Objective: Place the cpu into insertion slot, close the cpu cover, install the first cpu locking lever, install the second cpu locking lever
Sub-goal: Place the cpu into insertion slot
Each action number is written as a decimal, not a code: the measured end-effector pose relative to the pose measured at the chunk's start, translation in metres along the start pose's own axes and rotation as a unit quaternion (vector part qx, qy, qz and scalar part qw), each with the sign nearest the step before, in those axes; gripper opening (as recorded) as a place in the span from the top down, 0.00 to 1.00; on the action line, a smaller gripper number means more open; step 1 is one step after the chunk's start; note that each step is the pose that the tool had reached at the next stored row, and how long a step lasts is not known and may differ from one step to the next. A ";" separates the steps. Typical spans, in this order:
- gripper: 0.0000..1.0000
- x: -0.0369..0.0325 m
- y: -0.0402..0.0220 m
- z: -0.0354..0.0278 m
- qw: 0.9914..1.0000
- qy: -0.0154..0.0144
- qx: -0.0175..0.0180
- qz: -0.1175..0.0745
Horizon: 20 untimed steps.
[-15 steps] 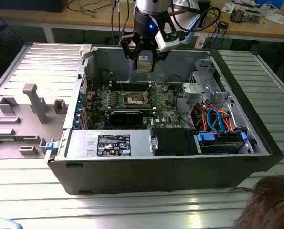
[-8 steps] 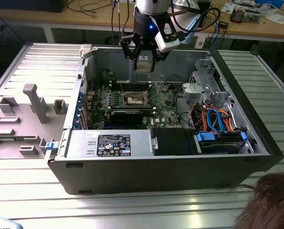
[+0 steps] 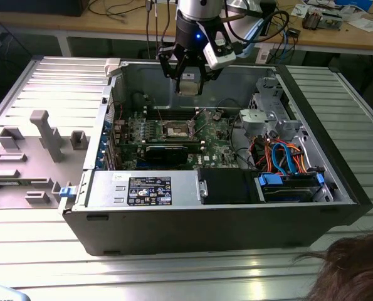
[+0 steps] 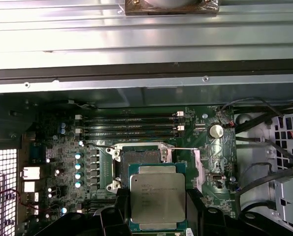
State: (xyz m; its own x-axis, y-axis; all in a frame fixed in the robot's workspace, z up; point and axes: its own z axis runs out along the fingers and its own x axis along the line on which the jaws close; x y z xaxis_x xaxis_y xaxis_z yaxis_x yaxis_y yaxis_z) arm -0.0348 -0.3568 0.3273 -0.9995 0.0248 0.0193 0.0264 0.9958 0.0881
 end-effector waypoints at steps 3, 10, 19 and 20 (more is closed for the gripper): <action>0.45 0.0000 0.0000 0.0004 1.000 0.000 0.000 0.000; 0.45 0.0000 -0.0002 0.0015 1.000 0.000 0.000 0.000; 0.45 -0.0001 -0.0003 0.0032 1.000 0.000 0.000 0.000; 0.45 -0.0001 -0.0003 0.0034 1.000 0.000 0.000 0.000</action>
State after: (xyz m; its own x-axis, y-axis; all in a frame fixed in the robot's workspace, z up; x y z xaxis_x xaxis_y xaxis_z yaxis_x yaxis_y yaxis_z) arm -0.0348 -0.3568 0.3240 -0.9995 0.0248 0.0193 0.0264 0.9958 0.0881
